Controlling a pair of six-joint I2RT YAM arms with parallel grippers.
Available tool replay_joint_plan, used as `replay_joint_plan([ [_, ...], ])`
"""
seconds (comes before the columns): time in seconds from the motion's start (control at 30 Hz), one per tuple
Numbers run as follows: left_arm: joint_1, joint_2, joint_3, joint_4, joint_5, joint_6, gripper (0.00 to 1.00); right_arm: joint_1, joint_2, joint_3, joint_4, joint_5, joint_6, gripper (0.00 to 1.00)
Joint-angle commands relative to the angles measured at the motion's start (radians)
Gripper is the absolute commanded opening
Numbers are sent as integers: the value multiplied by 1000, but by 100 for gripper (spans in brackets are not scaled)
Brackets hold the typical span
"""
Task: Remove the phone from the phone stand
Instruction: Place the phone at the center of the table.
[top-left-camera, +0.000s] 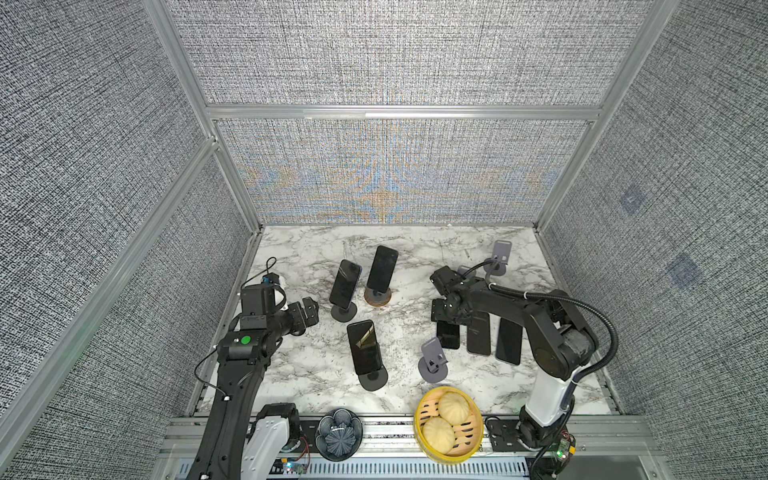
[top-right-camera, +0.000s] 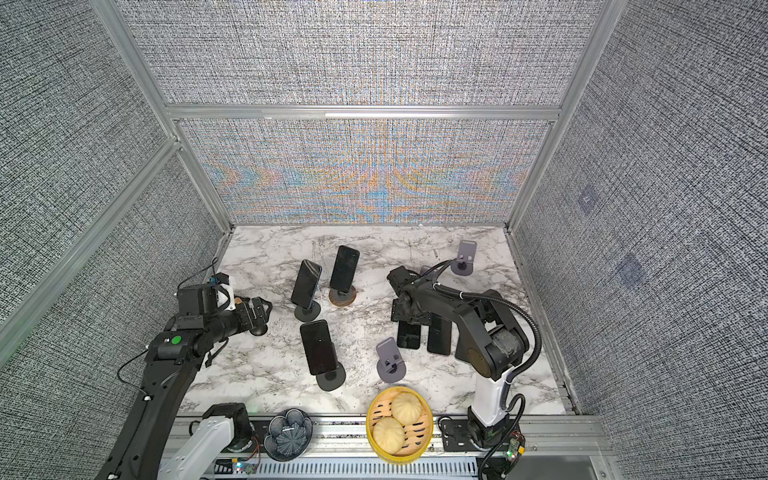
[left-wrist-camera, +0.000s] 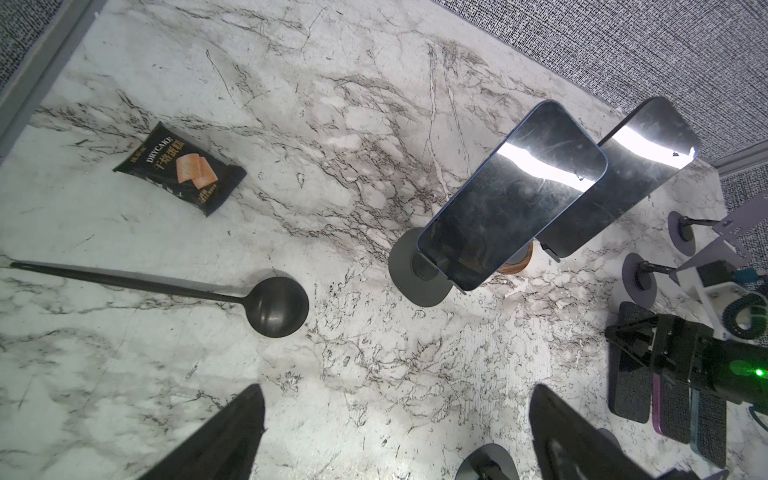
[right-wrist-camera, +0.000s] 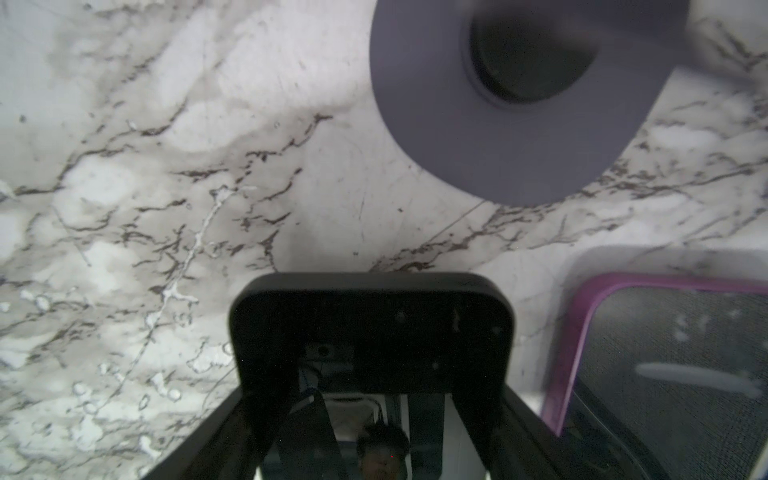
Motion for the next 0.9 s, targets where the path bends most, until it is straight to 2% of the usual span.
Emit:
replay_joint_plan([
  [0.0, 0, 0, -3, 16, 7, 2, 100, 0, 29, -18, -26, 21, -6, 78],
  [0.53, 0, -1, -3, 15, 6, 2, 99, 0, 16, -17, -37, 31, -9, 79],
  [0.87, -1, -7, -2, 14, 0, 2, 100, 1, -87, 58, -94, 48, -31, 81],
])
